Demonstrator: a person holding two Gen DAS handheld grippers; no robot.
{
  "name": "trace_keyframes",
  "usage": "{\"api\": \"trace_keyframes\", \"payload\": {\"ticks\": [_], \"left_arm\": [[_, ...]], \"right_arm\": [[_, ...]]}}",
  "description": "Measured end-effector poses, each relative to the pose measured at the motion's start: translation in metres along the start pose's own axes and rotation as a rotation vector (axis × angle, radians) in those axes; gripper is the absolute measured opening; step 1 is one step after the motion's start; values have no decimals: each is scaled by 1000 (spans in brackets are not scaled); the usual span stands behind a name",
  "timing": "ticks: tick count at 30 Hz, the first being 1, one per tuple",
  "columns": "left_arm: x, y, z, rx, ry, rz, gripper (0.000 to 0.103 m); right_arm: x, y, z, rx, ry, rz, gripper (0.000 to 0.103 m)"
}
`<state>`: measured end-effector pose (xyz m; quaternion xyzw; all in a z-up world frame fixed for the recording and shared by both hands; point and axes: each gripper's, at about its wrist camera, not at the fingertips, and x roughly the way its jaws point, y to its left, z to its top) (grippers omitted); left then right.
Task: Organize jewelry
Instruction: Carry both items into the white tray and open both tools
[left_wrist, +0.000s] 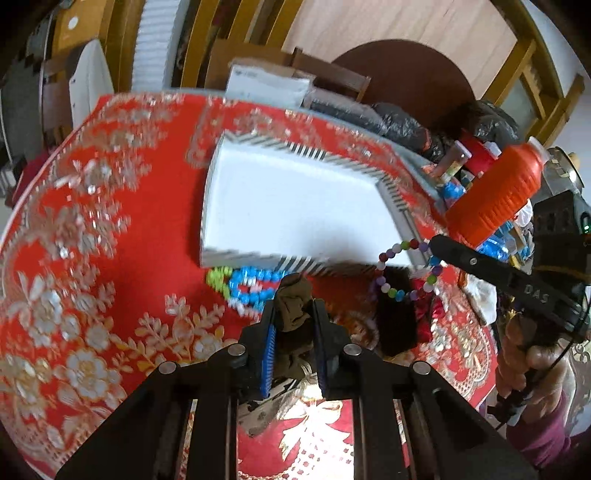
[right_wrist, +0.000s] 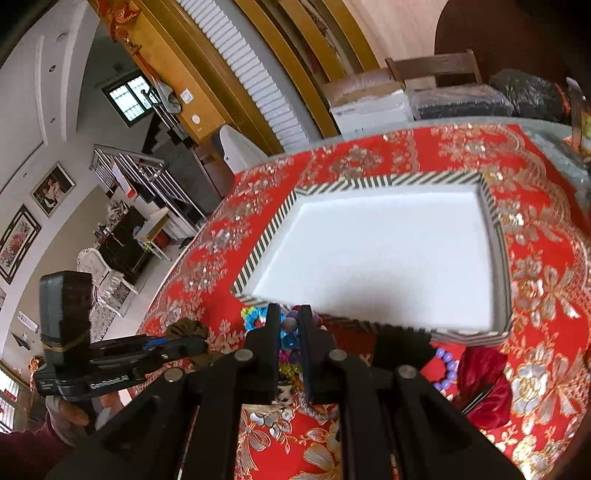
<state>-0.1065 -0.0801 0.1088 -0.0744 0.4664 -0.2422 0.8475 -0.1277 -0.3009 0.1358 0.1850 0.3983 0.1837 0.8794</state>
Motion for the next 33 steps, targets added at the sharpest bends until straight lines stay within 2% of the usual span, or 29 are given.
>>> {"api": "trace_keyframes", "payload": {"ticks": [9,15,20,28,33], "left_arm": [[-15,-14,45,45,-99,7,12],[0,-11,79,20,-134,19,12],[31,-5,94,-20,-107,11,12],[79,-4,106,-27,-64,10,12],[107,13,104,-40,-34,94,12]], "right_arm": [[-20,-15,31,-4,-67,-71,10],[-11,-41,51,10,-51,-143,10],[4,-66,58,45,-26,-192,10],[16,-96,57,76,9,-266,10],[32,-105,50,84,55,-282,10]]}}
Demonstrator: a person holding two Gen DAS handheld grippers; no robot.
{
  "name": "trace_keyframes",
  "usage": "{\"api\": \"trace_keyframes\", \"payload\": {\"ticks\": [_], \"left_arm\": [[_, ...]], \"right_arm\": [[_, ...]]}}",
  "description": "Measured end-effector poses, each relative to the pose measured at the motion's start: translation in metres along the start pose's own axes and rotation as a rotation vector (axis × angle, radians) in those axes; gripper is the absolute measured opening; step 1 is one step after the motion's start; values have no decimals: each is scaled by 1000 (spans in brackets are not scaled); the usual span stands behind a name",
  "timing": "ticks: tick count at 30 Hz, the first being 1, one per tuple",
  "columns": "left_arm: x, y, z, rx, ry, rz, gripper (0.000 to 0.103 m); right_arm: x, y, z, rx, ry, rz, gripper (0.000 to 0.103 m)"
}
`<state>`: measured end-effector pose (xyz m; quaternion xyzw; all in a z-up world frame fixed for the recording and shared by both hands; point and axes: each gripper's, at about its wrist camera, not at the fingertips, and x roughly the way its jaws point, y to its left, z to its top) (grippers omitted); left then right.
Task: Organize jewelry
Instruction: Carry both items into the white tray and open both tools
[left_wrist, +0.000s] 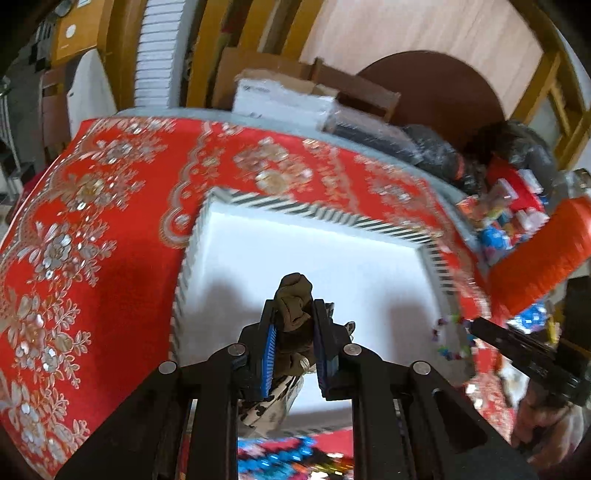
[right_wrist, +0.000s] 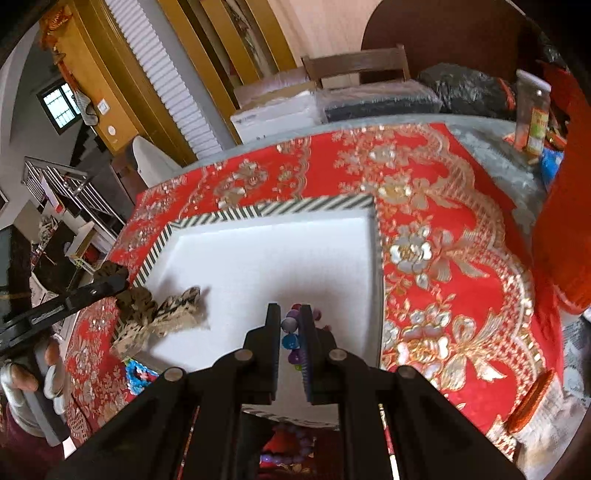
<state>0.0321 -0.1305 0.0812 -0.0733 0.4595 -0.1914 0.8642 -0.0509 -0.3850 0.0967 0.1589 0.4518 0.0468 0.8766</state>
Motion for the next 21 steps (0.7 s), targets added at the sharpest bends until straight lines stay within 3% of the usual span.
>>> {"api": "trace_keyframes", "payload": {"ticks": [10,18,20,21], "left_arm": [[24,29,-10,-15,33,136,13],[27,25,-13,11,14,183,21],[23,22,-14,20,8,180,25],[20,20,-14,24,1,181,26]], "right_arm": [[59,21,-27,-59,156,-1,10],[64,13,-31,-15,154,-6,11],[62,10,-30,14,154,8,19],[59,8,-30,32,146,16,29]]}}
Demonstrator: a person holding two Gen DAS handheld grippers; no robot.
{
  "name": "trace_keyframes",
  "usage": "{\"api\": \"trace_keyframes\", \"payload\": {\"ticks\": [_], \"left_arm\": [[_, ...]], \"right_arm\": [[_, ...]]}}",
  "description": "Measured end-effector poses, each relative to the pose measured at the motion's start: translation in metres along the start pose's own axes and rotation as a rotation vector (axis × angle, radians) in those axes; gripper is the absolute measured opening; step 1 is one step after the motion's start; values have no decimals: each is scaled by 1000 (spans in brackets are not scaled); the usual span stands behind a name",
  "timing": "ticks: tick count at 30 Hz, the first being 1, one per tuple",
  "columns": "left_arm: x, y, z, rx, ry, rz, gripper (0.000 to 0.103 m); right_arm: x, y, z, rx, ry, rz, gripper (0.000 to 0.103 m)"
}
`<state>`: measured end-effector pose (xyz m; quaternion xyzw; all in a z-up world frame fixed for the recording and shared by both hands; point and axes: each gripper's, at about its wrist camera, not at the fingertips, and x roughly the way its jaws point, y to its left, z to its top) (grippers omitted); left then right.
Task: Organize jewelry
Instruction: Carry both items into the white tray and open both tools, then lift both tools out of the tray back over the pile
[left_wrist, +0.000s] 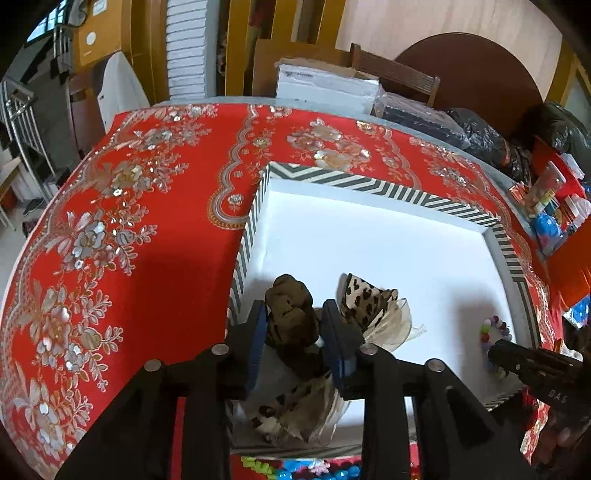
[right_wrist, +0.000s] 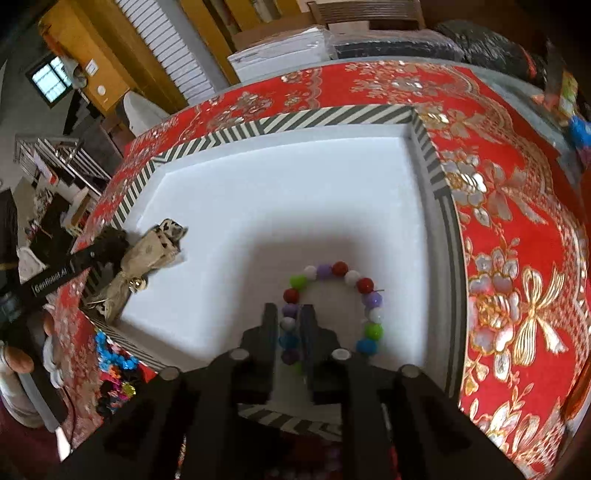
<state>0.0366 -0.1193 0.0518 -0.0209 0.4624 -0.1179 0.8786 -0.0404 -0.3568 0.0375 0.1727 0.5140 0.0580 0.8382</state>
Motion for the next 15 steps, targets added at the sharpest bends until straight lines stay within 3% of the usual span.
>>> {"api": "trace_keyframes", "payload": {"ticks": [1,7,11,15], "left_arm": [[-4,-1,0,5,-11,4,27],[-33,-9,-4,39,-74,14,28],[-53,-14,-9,54,-108,4,28],[-69,-19,-17,60,-130,-5,28]], "right_arm": [[-2,-1,0,9,-8,5,37],[-32,5,-9,19,-78,35,49],[-52,13,-18,14,-116,47,54],[-76,27,-32,-34,-173,-6,56]]}}
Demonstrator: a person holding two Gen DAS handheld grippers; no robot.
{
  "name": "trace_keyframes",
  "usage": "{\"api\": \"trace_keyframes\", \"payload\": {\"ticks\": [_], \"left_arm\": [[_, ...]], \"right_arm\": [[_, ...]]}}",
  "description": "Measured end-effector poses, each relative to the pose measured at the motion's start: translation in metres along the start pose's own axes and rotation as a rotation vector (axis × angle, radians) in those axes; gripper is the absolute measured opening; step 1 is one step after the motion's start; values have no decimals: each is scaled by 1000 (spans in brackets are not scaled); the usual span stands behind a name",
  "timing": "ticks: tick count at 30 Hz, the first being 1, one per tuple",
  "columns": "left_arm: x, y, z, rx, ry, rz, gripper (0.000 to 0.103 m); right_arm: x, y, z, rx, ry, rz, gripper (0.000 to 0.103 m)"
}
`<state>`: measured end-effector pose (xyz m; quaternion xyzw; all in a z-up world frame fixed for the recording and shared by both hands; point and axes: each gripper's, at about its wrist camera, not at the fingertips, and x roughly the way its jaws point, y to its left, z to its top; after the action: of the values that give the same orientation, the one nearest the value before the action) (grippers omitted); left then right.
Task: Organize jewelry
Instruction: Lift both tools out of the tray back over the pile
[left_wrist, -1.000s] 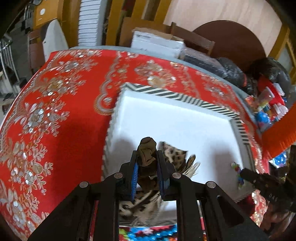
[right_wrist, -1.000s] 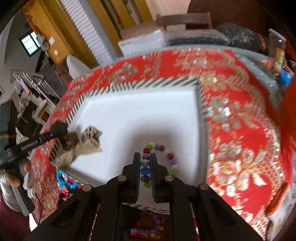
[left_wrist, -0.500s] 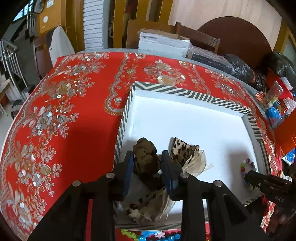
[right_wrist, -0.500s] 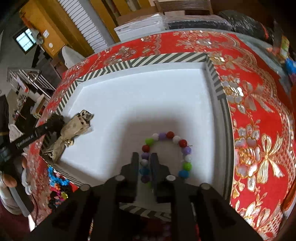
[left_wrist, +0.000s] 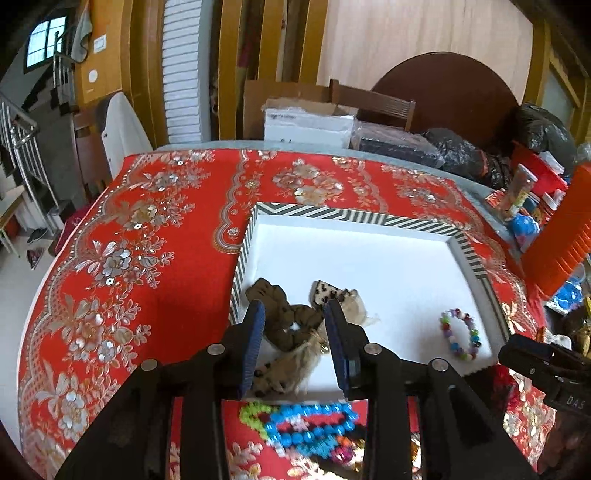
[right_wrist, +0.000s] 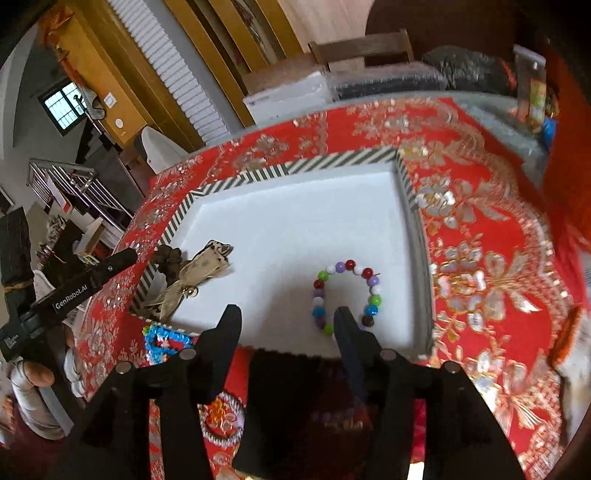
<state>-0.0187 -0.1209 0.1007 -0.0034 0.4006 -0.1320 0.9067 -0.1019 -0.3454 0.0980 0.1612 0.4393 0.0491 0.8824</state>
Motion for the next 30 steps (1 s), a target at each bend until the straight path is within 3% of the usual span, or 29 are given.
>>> {"api": "trace_keyframes", "payload": {"ticks": [6,17,30], "left_arm": [[-19,-14,-17,-6,10,-38,28],[-44,-32,-48,-2,15,-53,28],[-62,-42,-71,35,6,-30,28]], "right_arm": [[-27,10,-12,-28,-62,-33,62],[-51,19,-37,-82,-99,-137,65],[-72,16,-62,-68,-103,-129,66]]}}
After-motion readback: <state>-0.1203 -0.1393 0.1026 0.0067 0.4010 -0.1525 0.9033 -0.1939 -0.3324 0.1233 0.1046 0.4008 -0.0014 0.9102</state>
